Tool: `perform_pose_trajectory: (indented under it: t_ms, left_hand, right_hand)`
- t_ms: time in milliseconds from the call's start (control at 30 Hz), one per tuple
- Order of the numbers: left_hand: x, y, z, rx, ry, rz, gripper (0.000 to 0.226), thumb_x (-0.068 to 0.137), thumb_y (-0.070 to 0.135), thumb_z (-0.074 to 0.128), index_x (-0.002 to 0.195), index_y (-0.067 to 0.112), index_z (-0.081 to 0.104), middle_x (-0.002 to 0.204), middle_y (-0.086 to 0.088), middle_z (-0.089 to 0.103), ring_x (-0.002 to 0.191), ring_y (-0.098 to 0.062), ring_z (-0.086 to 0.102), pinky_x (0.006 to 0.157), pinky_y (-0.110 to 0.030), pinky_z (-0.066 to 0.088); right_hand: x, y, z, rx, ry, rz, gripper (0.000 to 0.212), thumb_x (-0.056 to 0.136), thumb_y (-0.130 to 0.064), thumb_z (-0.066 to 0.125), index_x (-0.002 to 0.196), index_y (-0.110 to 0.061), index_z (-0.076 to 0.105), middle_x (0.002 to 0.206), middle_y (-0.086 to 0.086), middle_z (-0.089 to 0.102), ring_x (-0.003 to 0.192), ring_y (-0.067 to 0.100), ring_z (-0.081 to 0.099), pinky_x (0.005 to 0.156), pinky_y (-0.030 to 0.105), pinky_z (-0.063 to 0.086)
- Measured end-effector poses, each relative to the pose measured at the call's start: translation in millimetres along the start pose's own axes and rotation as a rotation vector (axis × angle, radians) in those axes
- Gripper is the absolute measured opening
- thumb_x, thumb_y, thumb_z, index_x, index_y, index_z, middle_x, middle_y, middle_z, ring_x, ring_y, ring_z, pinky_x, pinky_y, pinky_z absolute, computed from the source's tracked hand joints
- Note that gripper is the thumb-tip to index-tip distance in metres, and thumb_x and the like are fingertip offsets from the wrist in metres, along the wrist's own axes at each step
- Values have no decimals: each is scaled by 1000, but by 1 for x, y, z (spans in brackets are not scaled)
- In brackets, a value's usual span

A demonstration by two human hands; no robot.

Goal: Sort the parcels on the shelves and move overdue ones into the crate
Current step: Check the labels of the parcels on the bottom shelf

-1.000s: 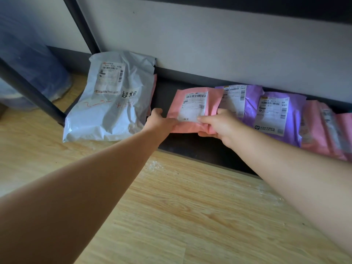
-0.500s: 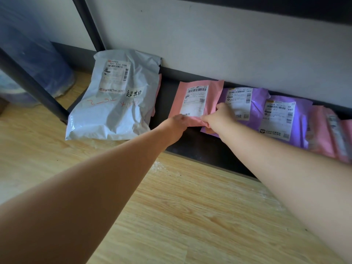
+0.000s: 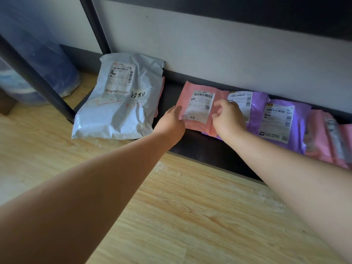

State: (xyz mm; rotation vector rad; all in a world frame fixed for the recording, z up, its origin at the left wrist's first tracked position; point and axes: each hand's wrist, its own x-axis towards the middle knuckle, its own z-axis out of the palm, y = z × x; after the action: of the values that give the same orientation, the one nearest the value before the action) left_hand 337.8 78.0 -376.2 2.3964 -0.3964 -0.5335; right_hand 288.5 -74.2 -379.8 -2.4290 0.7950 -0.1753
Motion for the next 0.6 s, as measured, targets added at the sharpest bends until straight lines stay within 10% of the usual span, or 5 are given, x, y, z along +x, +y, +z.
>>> perform_pose_trajectory:
  t_ms: [600]
  left_hand:
    - [-26,-83,-93,19,439,-87,48,100,12,39,147,17,39,153,-3,37,135,-25,41,108,-39,38]
  right_hand:
    - [-17,-138,10,246,-164,-43,45,97,-31,56,138,-16,47,135,4,54,120,24,53,82,26,37]
